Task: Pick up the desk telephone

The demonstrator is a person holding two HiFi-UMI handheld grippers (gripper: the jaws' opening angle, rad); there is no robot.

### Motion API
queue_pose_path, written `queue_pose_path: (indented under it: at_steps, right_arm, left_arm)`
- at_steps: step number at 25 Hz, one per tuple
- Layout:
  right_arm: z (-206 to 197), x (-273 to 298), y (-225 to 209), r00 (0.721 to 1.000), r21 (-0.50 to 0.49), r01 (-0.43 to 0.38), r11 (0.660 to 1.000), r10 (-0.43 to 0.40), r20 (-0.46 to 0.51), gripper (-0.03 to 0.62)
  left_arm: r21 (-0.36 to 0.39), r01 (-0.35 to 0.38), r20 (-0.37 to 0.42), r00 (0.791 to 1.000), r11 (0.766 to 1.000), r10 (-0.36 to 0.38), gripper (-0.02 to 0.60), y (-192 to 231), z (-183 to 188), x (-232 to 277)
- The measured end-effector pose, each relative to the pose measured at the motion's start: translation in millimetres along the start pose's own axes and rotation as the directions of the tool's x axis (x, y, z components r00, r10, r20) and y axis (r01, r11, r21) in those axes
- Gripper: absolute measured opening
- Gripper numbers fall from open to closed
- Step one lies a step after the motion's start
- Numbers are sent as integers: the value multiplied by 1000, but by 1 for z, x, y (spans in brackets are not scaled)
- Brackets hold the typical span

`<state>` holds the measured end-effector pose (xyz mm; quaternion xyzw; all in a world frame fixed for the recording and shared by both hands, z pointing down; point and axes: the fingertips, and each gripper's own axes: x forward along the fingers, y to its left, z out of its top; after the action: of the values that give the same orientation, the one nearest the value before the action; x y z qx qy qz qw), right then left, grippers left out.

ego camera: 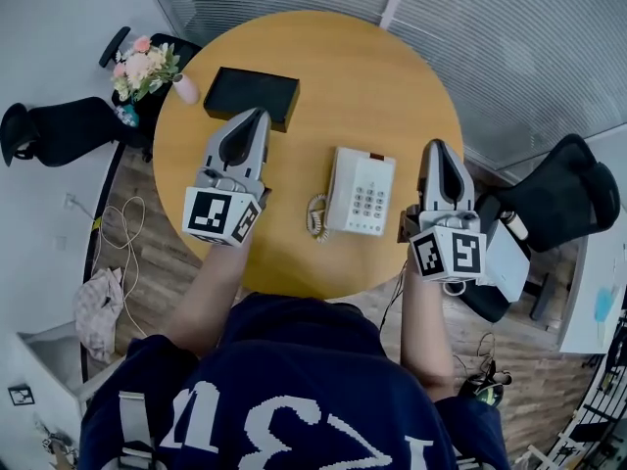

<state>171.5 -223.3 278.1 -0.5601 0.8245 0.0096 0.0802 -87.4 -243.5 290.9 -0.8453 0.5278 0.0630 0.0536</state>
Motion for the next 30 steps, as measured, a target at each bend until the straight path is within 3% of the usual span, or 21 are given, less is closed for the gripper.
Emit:
queue_pose_path:
  at_steps: [9, 18, 24, 27, 30]
  right_arm:
    - [-32, -4, -8, 997, 11, 28, 1000, -27, -73, 30]
    - [-85, -10, -20, 977, 62, 34, 998, -20, -211, 31]
    - [-141, -16, -25, 936, 82, 20, 996, 10, -353, 32]
    - [-166, -21, -28, 916, 101, 33, 994, 10, -402, 32]
    - [-193, -24, -29, 890, 133, 43, 990, 23, -456, 53]
  left_arm:
    - [-51, 44, -54, 997, 998, -47, 18, -3, -37, 10]
    - [-164, 133, -136, 978, 977, -156, 20, -31, -88, 21]
    - [-282, 166, -249, 939, 945, -239, 28, -43, -146, 20]
    - [-307, 169, -316, 910, 937, -268, 100, -46, -174, 14]
    - [-339, 161, -370, 883, 927, -289, 117, -48, -201, 8]
